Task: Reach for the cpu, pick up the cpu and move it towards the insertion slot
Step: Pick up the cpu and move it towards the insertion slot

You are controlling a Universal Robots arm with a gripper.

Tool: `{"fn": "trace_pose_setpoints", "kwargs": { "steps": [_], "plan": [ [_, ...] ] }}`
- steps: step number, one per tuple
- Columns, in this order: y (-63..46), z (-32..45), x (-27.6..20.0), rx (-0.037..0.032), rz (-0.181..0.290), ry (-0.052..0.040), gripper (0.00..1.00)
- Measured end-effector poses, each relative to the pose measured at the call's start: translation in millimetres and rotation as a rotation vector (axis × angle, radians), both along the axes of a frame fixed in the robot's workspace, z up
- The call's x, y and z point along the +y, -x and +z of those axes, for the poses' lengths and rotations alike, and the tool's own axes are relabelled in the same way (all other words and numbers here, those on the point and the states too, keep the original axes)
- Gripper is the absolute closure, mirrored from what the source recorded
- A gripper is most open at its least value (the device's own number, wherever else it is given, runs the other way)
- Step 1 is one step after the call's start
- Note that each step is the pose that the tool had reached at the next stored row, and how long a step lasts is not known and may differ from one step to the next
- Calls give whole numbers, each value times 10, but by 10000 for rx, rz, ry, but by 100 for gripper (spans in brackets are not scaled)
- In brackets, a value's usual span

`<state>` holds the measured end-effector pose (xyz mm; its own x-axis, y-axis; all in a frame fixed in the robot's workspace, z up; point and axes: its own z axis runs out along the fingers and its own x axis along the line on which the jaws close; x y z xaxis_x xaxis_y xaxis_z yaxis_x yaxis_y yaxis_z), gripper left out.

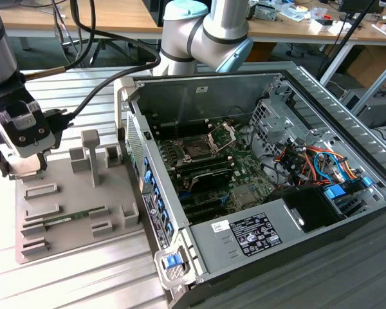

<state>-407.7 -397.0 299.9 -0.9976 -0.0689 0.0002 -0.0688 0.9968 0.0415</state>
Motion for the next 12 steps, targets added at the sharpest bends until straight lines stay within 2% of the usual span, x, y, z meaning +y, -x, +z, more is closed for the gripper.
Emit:
{"fn": "trace_pose_setpoints", "kwargs": {
  "steps": [12],
  "plan": [
    [0,52,0,1,0,0,45]
  ]
}}
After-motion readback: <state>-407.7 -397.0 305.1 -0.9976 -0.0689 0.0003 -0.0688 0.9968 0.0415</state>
